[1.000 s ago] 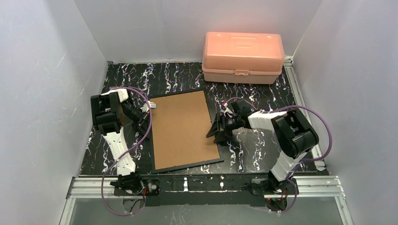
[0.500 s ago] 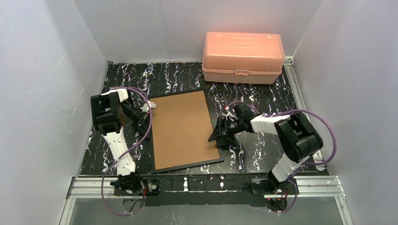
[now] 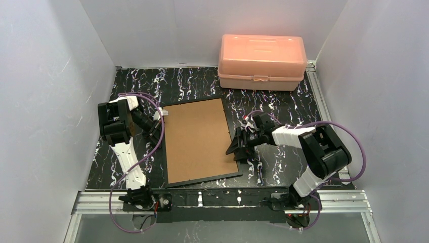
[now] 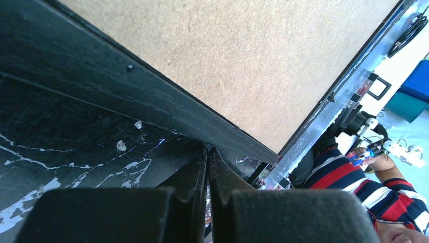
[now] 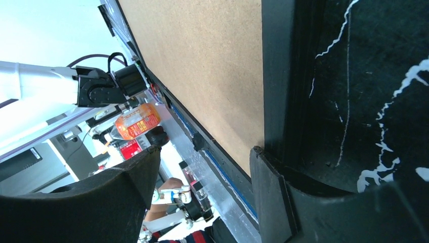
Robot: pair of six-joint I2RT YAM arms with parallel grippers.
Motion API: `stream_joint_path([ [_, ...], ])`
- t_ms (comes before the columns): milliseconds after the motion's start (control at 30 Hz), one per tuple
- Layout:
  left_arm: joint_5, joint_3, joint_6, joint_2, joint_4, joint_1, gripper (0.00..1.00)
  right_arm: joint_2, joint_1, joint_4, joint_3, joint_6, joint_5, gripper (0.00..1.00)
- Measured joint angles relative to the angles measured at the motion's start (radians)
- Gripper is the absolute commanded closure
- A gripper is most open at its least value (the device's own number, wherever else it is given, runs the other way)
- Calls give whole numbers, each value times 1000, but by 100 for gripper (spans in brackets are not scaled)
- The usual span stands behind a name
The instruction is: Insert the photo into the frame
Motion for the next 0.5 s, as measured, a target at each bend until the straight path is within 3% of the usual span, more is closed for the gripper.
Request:
stream_joint_path([
  [500,0,0,0,0,0,0,100,-40,-53,-76,63,-27,8,24],
])
